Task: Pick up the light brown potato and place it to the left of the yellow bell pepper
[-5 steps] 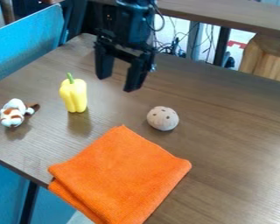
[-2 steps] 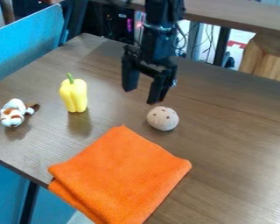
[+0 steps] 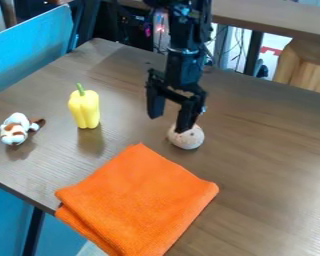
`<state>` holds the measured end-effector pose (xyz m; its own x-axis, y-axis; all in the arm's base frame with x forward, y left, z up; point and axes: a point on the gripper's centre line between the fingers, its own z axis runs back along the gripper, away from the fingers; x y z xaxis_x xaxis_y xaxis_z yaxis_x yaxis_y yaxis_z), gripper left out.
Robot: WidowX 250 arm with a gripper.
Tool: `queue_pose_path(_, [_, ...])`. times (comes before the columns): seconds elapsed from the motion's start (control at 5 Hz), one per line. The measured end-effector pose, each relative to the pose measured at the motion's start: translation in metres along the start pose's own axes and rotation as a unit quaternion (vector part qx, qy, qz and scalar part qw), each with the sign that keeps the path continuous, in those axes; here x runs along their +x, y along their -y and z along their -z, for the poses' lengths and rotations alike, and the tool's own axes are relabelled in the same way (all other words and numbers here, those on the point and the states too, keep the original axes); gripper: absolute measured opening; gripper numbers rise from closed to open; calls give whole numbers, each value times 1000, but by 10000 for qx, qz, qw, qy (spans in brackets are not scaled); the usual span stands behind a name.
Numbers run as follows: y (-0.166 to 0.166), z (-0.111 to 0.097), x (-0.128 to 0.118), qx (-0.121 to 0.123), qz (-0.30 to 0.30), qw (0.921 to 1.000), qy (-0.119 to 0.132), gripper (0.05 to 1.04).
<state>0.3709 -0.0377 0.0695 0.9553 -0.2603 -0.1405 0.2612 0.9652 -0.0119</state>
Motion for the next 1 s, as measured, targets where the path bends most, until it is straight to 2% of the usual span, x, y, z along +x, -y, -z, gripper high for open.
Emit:
queue_pose_path(0.2, [3,5,5,-123,130,9998,130,1001])
queue_pose_path(0.4, [9,14,7,-312,238,9992,83,1001])
queue_pose_path(0.6, [8,16,16,-305,255,9991,113,1001])
queue_pose_path(0.8, [5,34,21,-255,179,9994,-165,972])
queue_pose_path(1.0, [5,36,28,-154,180,9995,-199,810])
